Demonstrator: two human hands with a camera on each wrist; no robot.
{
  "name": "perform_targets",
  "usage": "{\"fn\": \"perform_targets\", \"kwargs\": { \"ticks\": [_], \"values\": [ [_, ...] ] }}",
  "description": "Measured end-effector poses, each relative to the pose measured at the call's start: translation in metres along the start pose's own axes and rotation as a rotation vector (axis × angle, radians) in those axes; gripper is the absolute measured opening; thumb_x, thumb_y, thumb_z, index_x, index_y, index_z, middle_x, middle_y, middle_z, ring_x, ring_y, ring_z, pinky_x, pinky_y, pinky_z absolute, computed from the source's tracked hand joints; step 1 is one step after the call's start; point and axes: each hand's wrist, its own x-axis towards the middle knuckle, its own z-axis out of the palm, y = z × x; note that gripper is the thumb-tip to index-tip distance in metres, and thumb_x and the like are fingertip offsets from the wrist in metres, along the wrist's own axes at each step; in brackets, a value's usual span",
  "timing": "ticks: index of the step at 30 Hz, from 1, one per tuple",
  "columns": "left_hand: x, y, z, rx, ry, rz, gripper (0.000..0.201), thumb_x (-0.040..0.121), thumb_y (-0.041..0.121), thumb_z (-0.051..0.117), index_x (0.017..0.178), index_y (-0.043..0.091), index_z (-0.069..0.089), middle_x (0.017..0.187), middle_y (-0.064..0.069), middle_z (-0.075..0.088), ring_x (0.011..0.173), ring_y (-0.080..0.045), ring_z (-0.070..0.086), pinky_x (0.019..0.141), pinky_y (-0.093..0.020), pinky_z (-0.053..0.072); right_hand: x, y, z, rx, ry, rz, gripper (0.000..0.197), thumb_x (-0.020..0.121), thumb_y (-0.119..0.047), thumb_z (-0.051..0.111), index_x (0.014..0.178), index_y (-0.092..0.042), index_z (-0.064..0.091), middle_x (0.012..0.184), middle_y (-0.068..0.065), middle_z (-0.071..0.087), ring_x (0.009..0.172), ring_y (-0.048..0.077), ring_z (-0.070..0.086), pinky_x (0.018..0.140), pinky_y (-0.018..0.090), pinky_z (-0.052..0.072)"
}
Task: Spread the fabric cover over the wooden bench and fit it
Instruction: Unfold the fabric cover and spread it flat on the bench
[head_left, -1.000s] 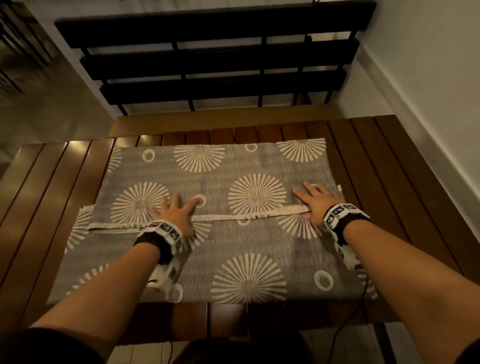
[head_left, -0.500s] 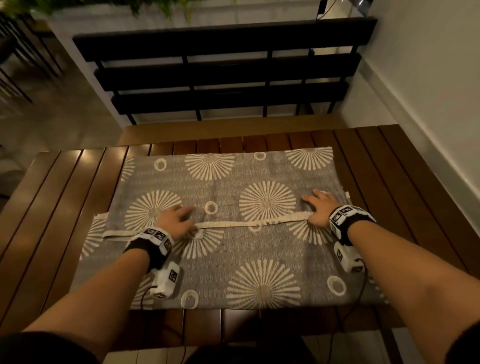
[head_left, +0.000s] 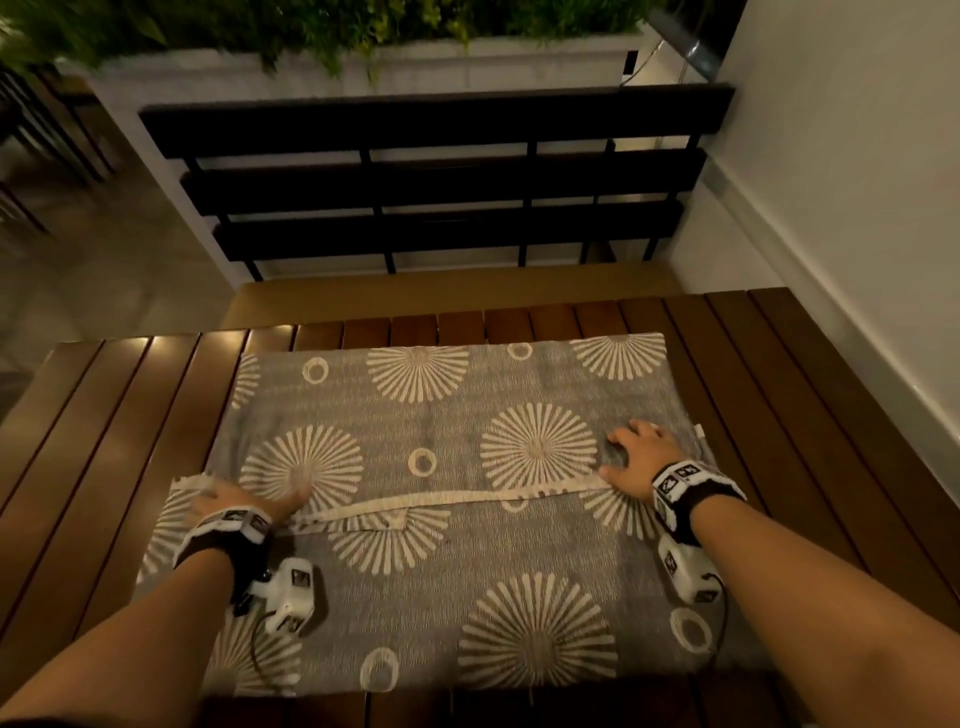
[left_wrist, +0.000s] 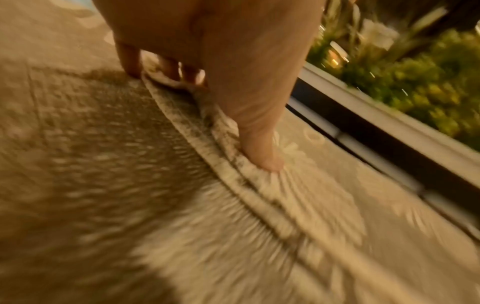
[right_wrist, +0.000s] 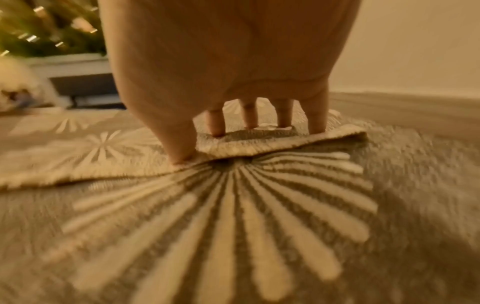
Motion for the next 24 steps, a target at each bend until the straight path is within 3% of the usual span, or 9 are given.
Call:
{"fn": "perform_targets", "kwargs": {
  "ticks": [3,7,9,11,13,15,18,21,24],
  "values": [
    [-0.006,0.005,-0.002,0.129,-0.003,0.067,0.142,0.033,0.098,0.049,0.146,0.014,0.027,0.152,-0.024,0.021,0.137,-0.046,0.022,0.109,-0.061,0.025,-0.002,-0.008,-0.001,-0.020,0.060,0.021,0.046,0.094,-0.053,0.039,0.130,-0.025,0.044,0.147,0.010,0.030,0.133,0.039,0.031,0.105,0.048,0.038],
    [0.001,0.011,0.001,0.127,-0.053,0.109,0.116,0.050,0.081,0.065,0.143,0.020,0.032,0.148,-0.020,0.033,0.131,-0.043,0.036,0.106,-0.055,0.036,-0.006,-0.018,-0.005,-0.010,0.134,0.102,0.033,0.096,-0.038,0.048,0.122,-0.019,0.051,0.137,0.014,0.040,0.120,0.036,0.046,0.102,0.049,0.041],
    [-0.012,0.015,-0.008,0.050,-0.032,0.161,0.092,0.065,0.056,0.076,0.137,0.014,0.037,0.136,-0.019,0.050,0.114,-0.037,0.053,0.095,-0.046,0.046,-0.005,-0.011,-0.006,0.022,0.197,0.213,0.055,0.087,-0.048,0.059,0.133,-0.020,0.043,0.147,0.016,0.031,0.134,0.040,0.033,0.109,0.053,0.031],
    [-0.018,0.017,-0.013,-0.183,-0.085,0.092,0.070,0.074,0.023,0.078,0.130,0.008,0.040,0.120,-0.019,0.059,0.083,-0.031,0.059,0.070,-0.037,0.050,-0.005,-0.002,-0.007,0.173,0.207,0.360,0.090,0.076,-0.055,0.070,0.144,-0.016,0.028,0.155,0.018,0.019,0.139,0.042,0.025,0.109,0.054,0.030],
    [-0.027,0.018,-0.017,-0.193,-0.184,0.025,0.047,0.076,0.020,0.073,0.115,0.005,0.053,0.095,-0.017,0.066,0.064,-0.028,0.060,0.057,-0.031,0.049,-0.004,0.002,-0.008,0.319,0.171,0.456,0.109,0.069,-0.054,0.078,0.149,-0.011,0.017,0.156,0.020,0.014,0.138,0.043,0.027,0.106,0.053,0.036],
    [-0.031,0.016,-0.012,-0.137,-0.287,0.021,0.045,0.077,0.028,0.071,0.111,0.003,0.055,0.089,-0.016,0.067,0.072,-0.031,0.063,0.070,-0.036,0.054,-0.001,0.004,-0.008,0.358,0.171,0.503,0.119,0.066,-0.050,0.081,0.152,-0.010,0.009,0.155,0.022,0.015,0.138,0.044,0.028,0.104,0.053,0.037],
    [-0.031,0.014,0.000,-0.088,-0.317,0.064,0.055,0.083,0.027,0.067,0.130,0.005,0.046,0.118,-0.018,0.061,0.098,-0.034,0.061,0.087,-0.041,0.051,0.001,0.007,-0.004,0.380,0.142,0.564,0.124,0.066,-0.049,0.082,0.152,-0.007,0.003,0.156,0.021,0.016,0.140,0.042,0.026,0.107,0.051,0.034],
    [-0.036,0.007,0.006,-0.092,-0.371,0.082,0.059,0.085,0.022,0.066,0.136,0.006,0.042,0.122,-0.021,0.060,0.098,-0.035,0.062,0.089,-0.044,0.053,-0.005,0.005,-0.006,0.442,0.103,0.561,0.108,0.068,-0.037,0.084,0.146,0.001,0.020,0.150,0.023,0.034,0.133,0.041,0.039,0.106,0.049,0.040],
    [-0.050,0.008,0.004,-0.165,-0.400,0.089,0.051,0.089,0.015,0.063,0.135,0.004,0.044,0.119,-0.022,0.060,0.082,-0.032,0.062,0.073,-0.039,0.053,-0.013,0.000,-0.008,0.375,0.069,0.456,0.073,0.078,-0.021,0.077,0.136,0.005,0.040,0.138,0.025,0.048,0.124,0.039,0.049,0.098,0.042,0.042]
  ]
}}
